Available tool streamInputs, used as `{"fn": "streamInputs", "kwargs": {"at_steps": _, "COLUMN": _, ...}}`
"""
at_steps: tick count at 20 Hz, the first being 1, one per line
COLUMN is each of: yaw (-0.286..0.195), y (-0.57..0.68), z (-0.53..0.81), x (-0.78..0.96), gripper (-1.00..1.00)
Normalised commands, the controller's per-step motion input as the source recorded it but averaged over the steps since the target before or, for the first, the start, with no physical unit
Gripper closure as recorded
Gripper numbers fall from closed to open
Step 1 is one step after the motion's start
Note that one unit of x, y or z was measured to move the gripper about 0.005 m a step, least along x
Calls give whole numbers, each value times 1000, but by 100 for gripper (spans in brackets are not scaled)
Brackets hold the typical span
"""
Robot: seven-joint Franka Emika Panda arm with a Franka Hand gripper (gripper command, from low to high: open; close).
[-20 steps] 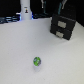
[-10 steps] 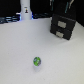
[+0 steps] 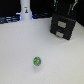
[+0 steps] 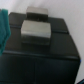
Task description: Open the kcup holder, insert the kcup into the holder, and close the kcup holder
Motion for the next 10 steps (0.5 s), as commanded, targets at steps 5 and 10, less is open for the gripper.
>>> {"fn": "streamInputs", "kwargs": {"at_steps": 5, "yaw": -115, "y": 471, "z": -321, "x": -106, "gripper": -100}}
{"fn": "streamInputs", "kwargs": {"at_steps": 10, "yaw": -85, "y": 275, "z": -401, "x": -37, "gripper": -100}}
